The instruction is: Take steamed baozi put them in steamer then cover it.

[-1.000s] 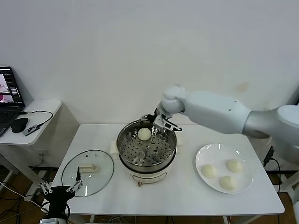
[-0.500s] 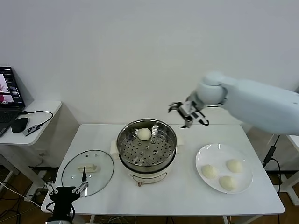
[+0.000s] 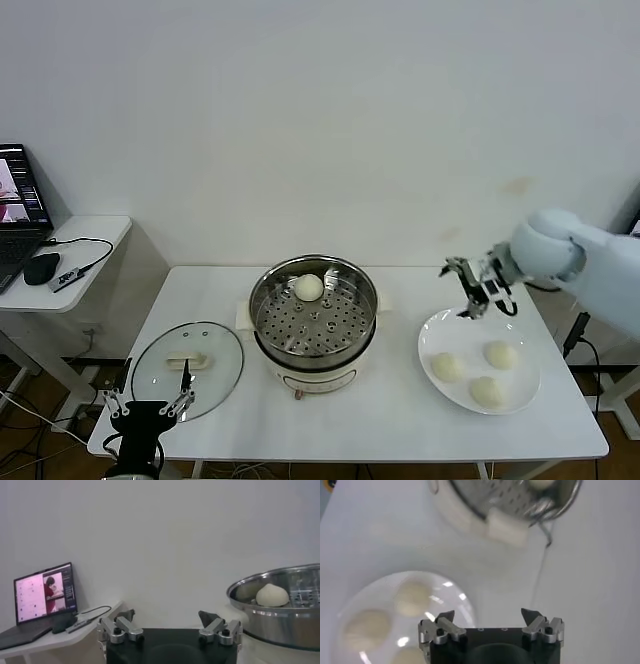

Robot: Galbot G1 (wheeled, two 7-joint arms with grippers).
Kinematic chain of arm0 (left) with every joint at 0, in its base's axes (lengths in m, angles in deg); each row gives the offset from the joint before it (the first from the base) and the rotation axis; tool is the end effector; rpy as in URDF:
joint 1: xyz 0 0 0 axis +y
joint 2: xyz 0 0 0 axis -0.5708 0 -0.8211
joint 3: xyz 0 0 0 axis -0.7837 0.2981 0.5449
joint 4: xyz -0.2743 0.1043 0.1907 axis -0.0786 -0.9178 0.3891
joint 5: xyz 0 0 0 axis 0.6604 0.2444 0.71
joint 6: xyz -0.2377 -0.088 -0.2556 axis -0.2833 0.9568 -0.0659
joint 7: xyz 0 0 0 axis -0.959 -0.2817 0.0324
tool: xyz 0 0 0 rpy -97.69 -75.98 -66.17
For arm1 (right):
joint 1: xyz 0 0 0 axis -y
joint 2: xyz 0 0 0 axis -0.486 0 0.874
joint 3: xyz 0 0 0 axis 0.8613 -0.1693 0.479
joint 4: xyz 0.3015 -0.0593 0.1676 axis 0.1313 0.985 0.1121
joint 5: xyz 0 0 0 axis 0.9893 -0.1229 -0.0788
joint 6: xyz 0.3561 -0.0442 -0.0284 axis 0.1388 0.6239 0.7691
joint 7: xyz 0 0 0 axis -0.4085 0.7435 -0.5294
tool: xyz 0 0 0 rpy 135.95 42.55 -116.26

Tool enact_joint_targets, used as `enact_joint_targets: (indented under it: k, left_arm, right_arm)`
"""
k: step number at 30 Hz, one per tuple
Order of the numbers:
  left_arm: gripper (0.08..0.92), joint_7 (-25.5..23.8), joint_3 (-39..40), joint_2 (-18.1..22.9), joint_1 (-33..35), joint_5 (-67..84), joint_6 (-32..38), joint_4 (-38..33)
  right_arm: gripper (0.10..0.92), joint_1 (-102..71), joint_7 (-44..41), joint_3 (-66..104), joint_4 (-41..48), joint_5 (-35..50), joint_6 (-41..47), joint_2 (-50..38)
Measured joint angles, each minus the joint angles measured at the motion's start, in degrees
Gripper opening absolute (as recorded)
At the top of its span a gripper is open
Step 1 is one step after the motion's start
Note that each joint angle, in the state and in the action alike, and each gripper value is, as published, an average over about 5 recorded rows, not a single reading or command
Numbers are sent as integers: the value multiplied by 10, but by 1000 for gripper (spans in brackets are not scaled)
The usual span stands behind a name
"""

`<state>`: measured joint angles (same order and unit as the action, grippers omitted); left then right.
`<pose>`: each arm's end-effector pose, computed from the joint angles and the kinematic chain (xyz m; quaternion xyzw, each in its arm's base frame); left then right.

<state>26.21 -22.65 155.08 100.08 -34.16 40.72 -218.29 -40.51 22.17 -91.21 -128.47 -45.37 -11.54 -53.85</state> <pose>0.1147 0.0459 -0.2636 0.0722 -0.9866 -0.1428 0.0317 0.4542 -0.1255 -0.0870 0.4696 -0.5449 0.6306 0.2913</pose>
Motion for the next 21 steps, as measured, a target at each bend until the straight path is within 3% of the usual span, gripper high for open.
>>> enact_joint_targets:
  k: [21]
  left_arm:
    - [823,0,-3,7,4,-6,-1,7]
  right_arm:
    - [823,-201,11,85,27,-39,47,4]
